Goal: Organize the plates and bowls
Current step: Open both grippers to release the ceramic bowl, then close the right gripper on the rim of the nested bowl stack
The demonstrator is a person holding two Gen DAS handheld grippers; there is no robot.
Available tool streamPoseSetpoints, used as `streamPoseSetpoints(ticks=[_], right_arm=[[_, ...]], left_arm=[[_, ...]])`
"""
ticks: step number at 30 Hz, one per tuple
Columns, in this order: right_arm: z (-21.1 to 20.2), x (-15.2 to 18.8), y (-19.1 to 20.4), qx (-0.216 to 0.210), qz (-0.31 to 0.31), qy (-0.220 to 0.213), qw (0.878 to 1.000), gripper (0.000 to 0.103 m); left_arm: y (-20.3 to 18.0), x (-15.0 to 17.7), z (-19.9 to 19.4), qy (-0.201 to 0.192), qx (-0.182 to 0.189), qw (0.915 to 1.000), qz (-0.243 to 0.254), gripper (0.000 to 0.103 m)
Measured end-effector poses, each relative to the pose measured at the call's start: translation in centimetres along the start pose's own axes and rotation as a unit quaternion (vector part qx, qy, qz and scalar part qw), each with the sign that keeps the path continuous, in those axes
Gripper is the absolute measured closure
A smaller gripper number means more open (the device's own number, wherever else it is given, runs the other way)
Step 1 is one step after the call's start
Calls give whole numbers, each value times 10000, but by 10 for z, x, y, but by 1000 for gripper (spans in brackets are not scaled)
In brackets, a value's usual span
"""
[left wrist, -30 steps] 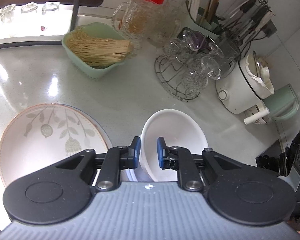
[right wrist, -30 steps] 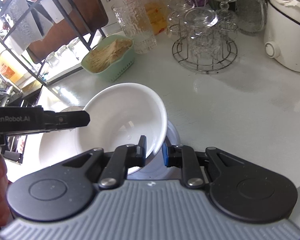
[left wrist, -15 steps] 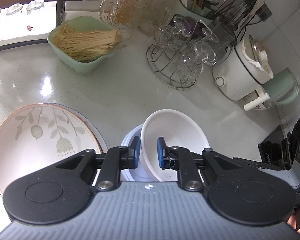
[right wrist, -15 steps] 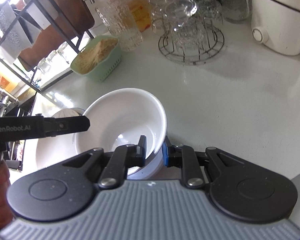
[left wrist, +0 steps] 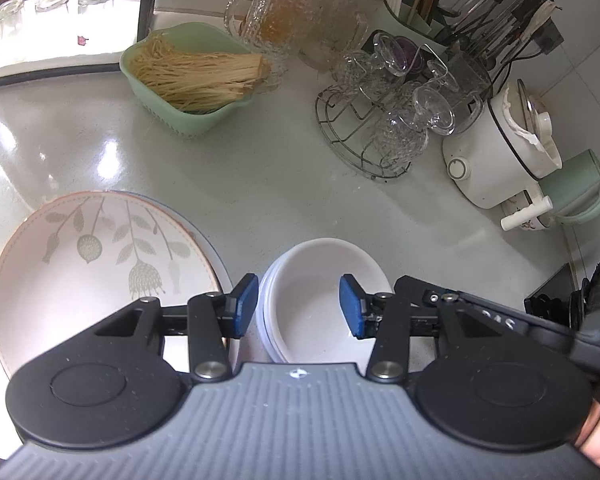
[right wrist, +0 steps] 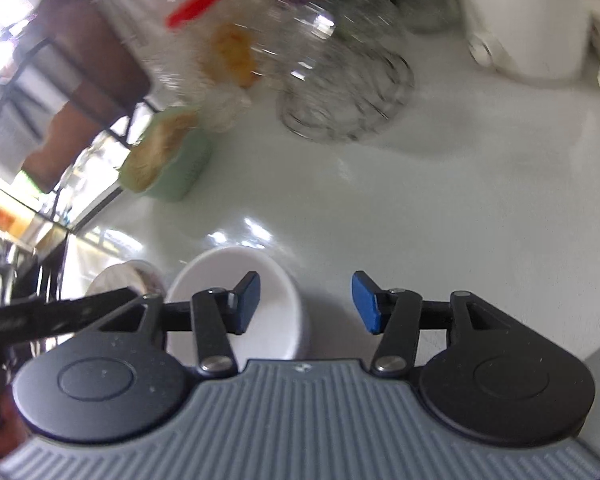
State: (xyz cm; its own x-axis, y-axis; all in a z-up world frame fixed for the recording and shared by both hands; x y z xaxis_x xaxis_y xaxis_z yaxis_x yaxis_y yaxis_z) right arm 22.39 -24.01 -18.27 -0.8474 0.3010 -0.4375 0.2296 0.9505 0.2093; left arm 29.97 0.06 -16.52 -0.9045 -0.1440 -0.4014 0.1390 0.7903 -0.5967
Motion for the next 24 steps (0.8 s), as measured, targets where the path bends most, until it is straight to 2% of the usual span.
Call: streamPoseSetpoints(ticks=[2, 7, 9, 11, 14, 21, 23, 24], right_arm=[[10, 2, -7, -65, 194, 249, 9995, 49], [24, 10, -6, -234, 200, 515, 9982, 50], [31, 15, -4, -374, 259, 672, 9967, 55], [39, 21, -3, -419, 334, 877, 9947, 64], [51, 27, -5, -556, 740, 1291, 9873, 75], [49, 31, -4, -509, 873, 1308, 9863, 79], [48, 32, -9, -476, 937, 1289, 9861, 80], [46, 32, -12, -441, 969, 1272, 9861, 80]], left_arm=[[1, 2, 0, 5, 3, 10000, -35, 52], [1, 7, 3, 43, -11, 10000, -66, 52], [0, 8, 4, 72, -9, 10000, -53, 52], [-1, 9, 5, 97, -3, 10000, -22, 52], [-1, 11, 7, 130, -2, 9999, -4, 52], [-6, 13, 15, 285, 1, 9996, 53, 52], [-9, 14, 19, 391, -20, 9991, 168, 40], [-11, 14, 20, 409, -11, 9989, 226, 39]])
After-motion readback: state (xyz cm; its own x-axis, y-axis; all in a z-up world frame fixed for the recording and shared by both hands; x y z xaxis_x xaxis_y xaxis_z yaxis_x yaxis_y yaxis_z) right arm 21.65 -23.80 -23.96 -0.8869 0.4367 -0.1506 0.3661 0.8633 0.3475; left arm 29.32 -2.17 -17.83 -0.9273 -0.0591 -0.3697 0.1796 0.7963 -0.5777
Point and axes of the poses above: each gripper's, at about its wrist camera, not at the fingertips, and z roughly the way its jaws point, y to its left, x to its underside, the point moved 3 cm from there along z, roughly the way its jaws point, and after that the axes turned 14 degrees about x, right-handed, at the moved point
